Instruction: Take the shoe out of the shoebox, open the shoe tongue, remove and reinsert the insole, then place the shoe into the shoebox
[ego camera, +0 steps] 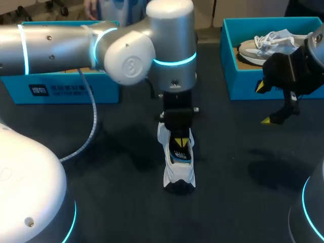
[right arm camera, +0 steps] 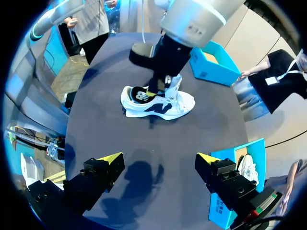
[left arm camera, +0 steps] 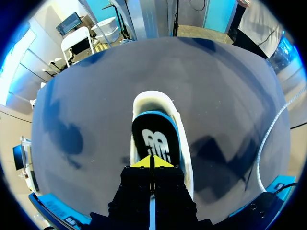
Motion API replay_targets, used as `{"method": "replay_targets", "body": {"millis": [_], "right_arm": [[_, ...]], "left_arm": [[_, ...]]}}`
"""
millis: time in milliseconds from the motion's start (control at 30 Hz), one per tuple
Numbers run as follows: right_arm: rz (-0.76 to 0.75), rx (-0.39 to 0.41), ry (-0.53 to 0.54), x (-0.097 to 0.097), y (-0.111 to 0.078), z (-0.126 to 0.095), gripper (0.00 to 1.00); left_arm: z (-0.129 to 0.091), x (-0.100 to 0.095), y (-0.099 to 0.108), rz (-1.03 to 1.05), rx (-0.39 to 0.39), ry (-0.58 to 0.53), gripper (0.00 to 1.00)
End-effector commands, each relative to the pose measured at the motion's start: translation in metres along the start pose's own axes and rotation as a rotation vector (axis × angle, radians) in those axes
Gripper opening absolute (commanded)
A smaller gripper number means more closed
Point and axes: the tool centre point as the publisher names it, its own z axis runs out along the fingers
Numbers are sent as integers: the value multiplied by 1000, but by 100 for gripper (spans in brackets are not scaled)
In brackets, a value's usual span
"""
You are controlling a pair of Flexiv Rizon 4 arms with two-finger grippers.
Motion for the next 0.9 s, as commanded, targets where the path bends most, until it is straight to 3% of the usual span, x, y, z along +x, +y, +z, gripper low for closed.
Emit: {"method": "replay_targets", "body": {"millis": [33,367,567,700,900], "right_arm": [[0,1,-2,1,-1,1,100],[0,1,-2,1,-1,1,100],[0,1,-2,1,-1,1,100],[0,1,-2,1,-1,1,100],[0,1,-2,1,-1,1,100]], "left_arm": [[19,6,-2,-16,-11,13,0],[58,11,1,-83,-13,56,0],[32,16,-8,-85,-26,-14,0],[14,17,-15,-72,-9,-4,0],[23,19,-27,-48,27,49,0]]}}
